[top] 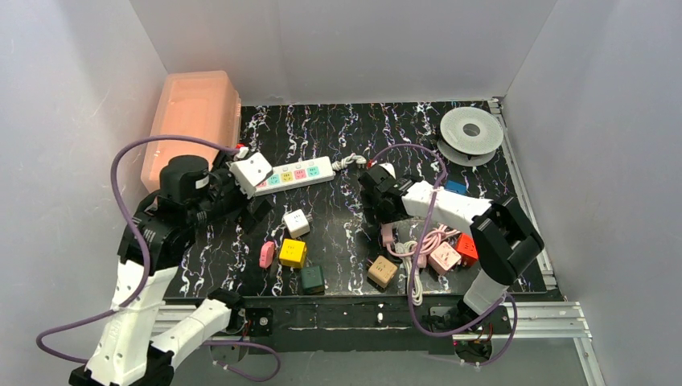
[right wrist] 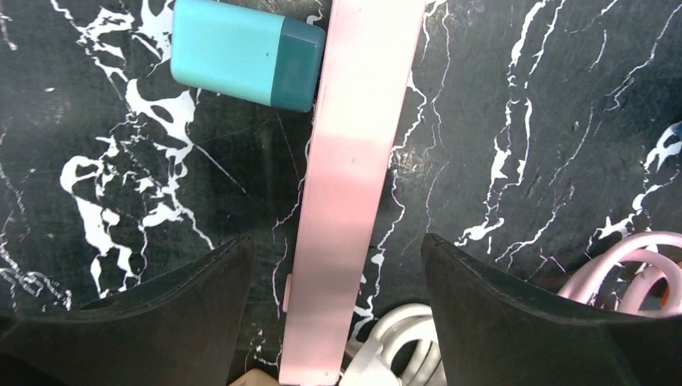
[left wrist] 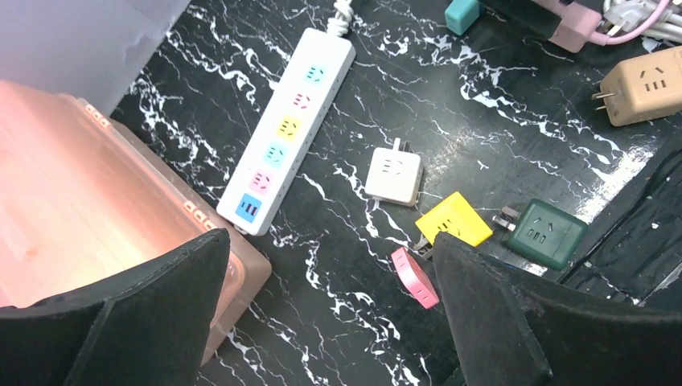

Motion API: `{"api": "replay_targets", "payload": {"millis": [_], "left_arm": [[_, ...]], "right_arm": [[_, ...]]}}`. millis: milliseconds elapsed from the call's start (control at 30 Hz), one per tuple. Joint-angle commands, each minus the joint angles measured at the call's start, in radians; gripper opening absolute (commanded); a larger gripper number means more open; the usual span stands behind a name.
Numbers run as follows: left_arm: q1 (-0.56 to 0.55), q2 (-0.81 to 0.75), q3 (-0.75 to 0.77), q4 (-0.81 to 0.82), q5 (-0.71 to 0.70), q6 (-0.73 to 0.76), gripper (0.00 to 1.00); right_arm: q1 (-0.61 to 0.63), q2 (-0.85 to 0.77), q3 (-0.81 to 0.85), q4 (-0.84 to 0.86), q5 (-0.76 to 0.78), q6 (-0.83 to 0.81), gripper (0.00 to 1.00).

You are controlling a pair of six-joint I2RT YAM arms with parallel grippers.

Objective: Pull the plug off the socket
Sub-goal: Remove the plug from the socket.

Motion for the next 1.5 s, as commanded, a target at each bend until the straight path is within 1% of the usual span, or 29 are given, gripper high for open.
{"api": "replay_targets", "payload": {"millis": [0, 100, 167, 400, 433, 467, 633, 800, 933, 1033, 1100, 1267, 1367, 1467], "left_arm": [[0.005, 0.01, 0.024, -0.044, 0.045, 0.02, 0.98], [0.005, 0.013, 0.029, -0.049, 0.066, 0.009, 0.98], [0.004, 0.006, 0.022, -0.043, 0.079, -0.004, 0.98], [0.005, -0.019, -0.06, -0.025, 0.21, -0.006, 0.98], [0.005, -0.014, -0.063, -0.024, 0.23, -0.006, 0.98], [0.005, -0.008, -0.064, -0.026, 0.251, -0.008, 0.98], [0.003, 0.008, -0.095, 0.011, 0.361, 0.052, 0.98], [0.003, 0.038, -0.12, 0.068, 0.401, 0.092, 0.98], [-0.004, 0.069, -0.174, 0.168, 0.422, 0.061, 0.98], [-0.031, 0.097, -0.221, 0.252, 0.439, 0.047, 0.98], [-0.065, 0.118, -0.234, 0.279, 0.421, 0.045, 0.98], [-0.168, 0.16, -0.234, 0.323, 0.32, 0.068, 0.98], [-0.202, 0.18, -0.243, 0.38, 0.259, 0.032, 0.98], [-0.216, 0.172, -0.286, 0.489, 0.197, -0.036, 0.98]], "right_arm": [[-0.001, 0.035, -0.015, 0.096, 0.033, 0.008, 0.81], [-0.002, 0.059, -0.032, 0.143, 0.011, 0.015, 0.76], [-0.003, 0.067, -0.055, 0.179, -0.006, 0.024, 0.68], [-0.003, 0.057, -0.102, 0.262, -0.071, 0.032, 0.2], [-0.003, 0.049, -0.105, 0.269, -0.075, 0.028, 0.07], [-0.003, 0.04, -0.102, 0.269, -0.078, 0.023, 0.01], [-0.003, -0.033, -0.057, 0.22, -0.089, -0.011, 0.01], [-0.001, -0.132, 0.025, 0.141, -0.066, -0.05, 0.01], [0.014, -0.202, 0.067, 0.118, -0.067, -0.091, 0.01], [0.044, -0.238, 0.103, 0.095, -0.057, -0.114, 0.01], [0.071, -0.254, 0.118, 0.091, -0.03, -0.13, 0.01], [0.115, -0.279, 0.165, 0.054, 0.027, -0.143, 0.01], [0.131, -0.304, 0.168, 0.065, 0.037, -0.139, 0.01], [0.155, -0.321, 0.176, 0.073, 0.044, -0.128, 0.01]]}}
